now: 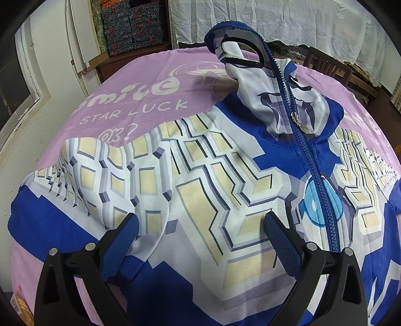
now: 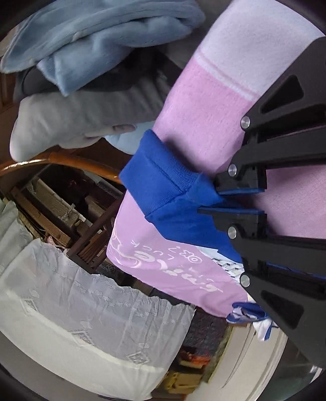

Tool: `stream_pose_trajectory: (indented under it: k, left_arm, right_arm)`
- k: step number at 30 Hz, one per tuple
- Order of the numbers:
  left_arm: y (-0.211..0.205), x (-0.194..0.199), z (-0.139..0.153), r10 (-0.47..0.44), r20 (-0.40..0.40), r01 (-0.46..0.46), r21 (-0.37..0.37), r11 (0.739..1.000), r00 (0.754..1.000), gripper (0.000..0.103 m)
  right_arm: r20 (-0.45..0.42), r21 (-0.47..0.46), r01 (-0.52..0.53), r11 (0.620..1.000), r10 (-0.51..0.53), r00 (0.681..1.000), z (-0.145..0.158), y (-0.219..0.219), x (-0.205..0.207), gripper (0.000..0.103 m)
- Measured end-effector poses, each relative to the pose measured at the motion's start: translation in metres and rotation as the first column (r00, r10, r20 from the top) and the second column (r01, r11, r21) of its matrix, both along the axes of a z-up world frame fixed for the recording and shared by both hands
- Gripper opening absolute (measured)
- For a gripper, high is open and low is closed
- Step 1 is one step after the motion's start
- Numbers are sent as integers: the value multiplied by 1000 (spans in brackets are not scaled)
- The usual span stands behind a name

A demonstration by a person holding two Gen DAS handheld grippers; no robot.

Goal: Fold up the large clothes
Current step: 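Grasp the blue sleeve cuff with the right tool and lift it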

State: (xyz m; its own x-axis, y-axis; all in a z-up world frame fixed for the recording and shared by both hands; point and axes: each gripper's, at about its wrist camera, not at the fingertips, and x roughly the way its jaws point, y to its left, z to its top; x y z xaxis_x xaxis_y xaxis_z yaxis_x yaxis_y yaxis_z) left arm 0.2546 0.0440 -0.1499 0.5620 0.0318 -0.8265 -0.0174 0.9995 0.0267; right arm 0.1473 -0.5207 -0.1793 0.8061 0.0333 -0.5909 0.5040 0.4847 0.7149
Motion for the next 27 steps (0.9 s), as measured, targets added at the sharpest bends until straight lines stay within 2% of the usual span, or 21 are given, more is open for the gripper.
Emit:
stream_pose_trajectory:
  k: [9,11,12,13,17,19,21,23,25,27]
  left_arm:
    - [1,0,1,-5,-6,5,-3,1000,1000,100]
    - [1,1,1,-4,-6,4,-3,1000,1000,100]
    - [2,1,1,-3,-6,3,-4,1000,1000,100]
    - [3,2,1,-1,-7,1,-4,1000,1000,100]
    - [13,3,4,38,3,-38,16,999,999,100]
    - [26,0,14,85,31,-86,16,996,996,100]
    - [46,-4,26,125,38,-126,18,992,991,100]
    - [69,-6,35,161,34,-162,35,986,986,100]
    - [107,-7,44,227,21,-228,64,972,974,100]
    - [150,-9,49,305,6,-304,83,949,952,100]
  right_arm:
    - [11,19,79,997,-79,997,2,4,-15,11]
    - [40,27,107,994,-108,993,3,1,-19,18]
    - [38,-2,130,992,-130,991,6,-1,-21,21]
    - [6,-71,162,984,-162,987,11,-2,-21,21]
    - [-53,-162,189,969,-199,978,11,-4,-17,22]
    - [-38,-227,218,949,-233,972,19,2,-22,21]
    - [-13,-386,256,886,-283,959,39,17,-27,21]
    - [47,-473,291,832,-306,951,55,29,-36,22]
    - [107,-499,283,819,-266,958,68,40,-38,22]
    - [118,-517,180,837,-139,983,81,62,-28,23]
